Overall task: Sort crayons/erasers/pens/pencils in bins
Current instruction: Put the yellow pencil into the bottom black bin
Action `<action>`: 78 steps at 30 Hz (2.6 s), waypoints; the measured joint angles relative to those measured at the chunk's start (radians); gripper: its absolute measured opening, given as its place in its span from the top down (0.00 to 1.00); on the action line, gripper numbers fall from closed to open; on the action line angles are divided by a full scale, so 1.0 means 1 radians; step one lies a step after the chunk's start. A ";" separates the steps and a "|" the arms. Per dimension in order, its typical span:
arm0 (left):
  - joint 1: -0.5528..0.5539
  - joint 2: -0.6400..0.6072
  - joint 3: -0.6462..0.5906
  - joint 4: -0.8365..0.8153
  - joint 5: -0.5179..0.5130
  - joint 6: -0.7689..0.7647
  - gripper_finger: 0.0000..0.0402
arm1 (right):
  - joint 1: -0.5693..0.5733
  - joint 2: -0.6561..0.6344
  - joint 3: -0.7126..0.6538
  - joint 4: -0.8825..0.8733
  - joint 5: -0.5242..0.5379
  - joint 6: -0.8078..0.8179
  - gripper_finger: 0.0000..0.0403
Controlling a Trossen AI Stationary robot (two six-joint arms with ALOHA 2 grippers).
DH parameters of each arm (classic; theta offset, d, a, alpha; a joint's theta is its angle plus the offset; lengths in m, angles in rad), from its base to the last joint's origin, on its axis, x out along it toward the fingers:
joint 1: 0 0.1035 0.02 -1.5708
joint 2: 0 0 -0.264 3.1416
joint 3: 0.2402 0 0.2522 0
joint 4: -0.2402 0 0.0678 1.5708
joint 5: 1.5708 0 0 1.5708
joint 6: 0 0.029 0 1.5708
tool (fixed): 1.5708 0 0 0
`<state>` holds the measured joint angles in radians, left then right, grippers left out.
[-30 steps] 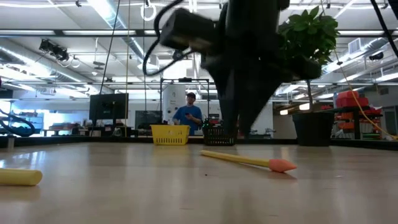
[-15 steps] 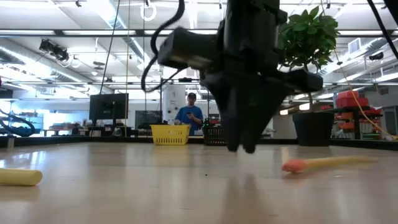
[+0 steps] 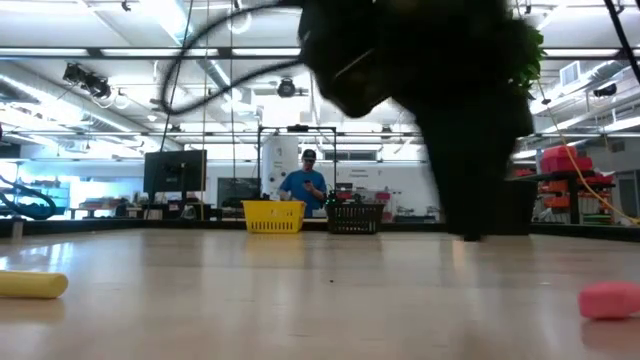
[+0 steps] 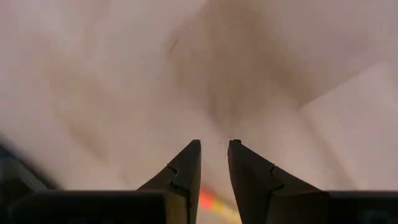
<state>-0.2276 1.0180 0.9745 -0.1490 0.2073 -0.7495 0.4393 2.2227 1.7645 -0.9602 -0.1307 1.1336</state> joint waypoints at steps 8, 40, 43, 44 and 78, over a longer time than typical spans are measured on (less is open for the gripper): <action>0.000 0.000 0.000 0.001 -0.032 -0.045 0.95 | 0.091 0.000 0.000 -0.057 -0.057 -0.246 0.78; 0.000 0.000 0.000 0.002 -0.141 -0.081 0.94 | 0.129 -0.007 -0.004 -0.012 0.034 -0.554 0.78; 0.000 0.000 0.000 0.002 -0.107 -0.052 0.93 | 0.129 -0.007 -0.004 0.011 0.004 -0.501 0.78; 0.000 0.000 0.000 0.002 -0.090 -0.045 0.93 | 0.129 -0.007 -0.004 0.014 -0.005 -0.479 0.78; -0.007 0.000 0.000 0.010 0.052 -0.096 0.95 | 0.288 -0.006 0.017 -0.016 0.100 -0.428 0.78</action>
<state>-0.2344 1.0180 0.9745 -0.1387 0.2592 -0.8452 0.7272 2.2166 1.7818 -0.9759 -0.0303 0.7054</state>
